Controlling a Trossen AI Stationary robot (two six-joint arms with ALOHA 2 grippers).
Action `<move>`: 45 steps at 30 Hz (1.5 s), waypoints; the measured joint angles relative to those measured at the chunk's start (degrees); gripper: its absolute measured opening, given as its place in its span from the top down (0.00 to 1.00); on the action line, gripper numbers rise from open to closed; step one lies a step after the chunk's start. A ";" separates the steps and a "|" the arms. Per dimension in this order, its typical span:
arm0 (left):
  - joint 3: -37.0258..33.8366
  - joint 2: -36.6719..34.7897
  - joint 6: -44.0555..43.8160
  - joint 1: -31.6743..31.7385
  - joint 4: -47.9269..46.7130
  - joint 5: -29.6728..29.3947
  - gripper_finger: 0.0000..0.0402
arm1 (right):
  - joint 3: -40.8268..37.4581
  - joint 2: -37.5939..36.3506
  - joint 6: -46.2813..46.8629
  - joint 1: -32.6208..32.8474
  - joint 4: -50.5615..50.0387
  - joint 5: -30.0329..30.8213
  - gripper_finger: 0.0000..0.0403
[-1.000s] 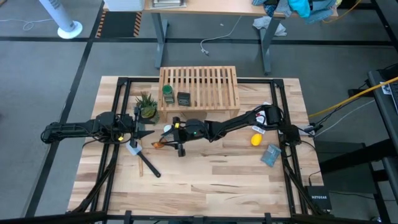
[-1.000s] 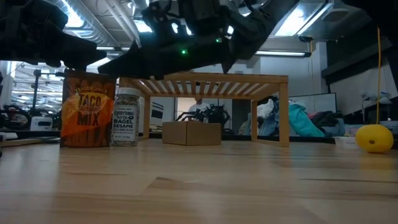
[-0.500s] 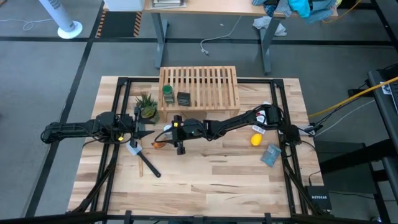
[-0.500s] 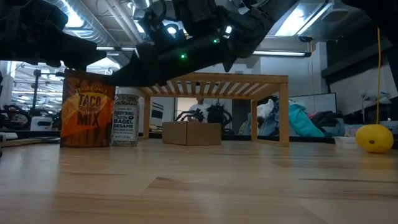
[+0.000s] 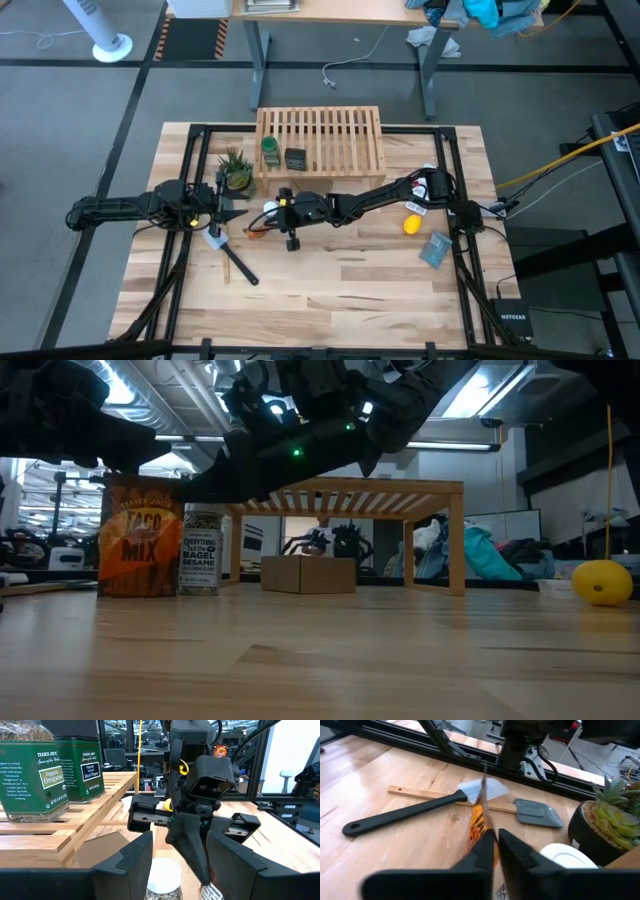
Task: Shelf spices
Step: Put the orange seasoning bag on the shelf
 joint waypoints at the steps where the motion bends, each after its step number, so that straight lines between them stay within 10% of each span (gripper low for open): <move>1: 0.00 0.00 0.00 0.00 0.00 0.00 0.55 | 0.00 0.00 0.00 0.00 0.04 -0.37 0.98; 27: 0.00 0.00 0.00 0.00 0.00 -0.01 0.55 | -0.06 -7.41 2.54 6.12 -4.24 6.09 1.00; 45: 0.01 -0.02 0.02 0.00 0.00 -0.02 0.55 | -0.04 -27.02 -3.04 6.08 -27.53 27.71 1.00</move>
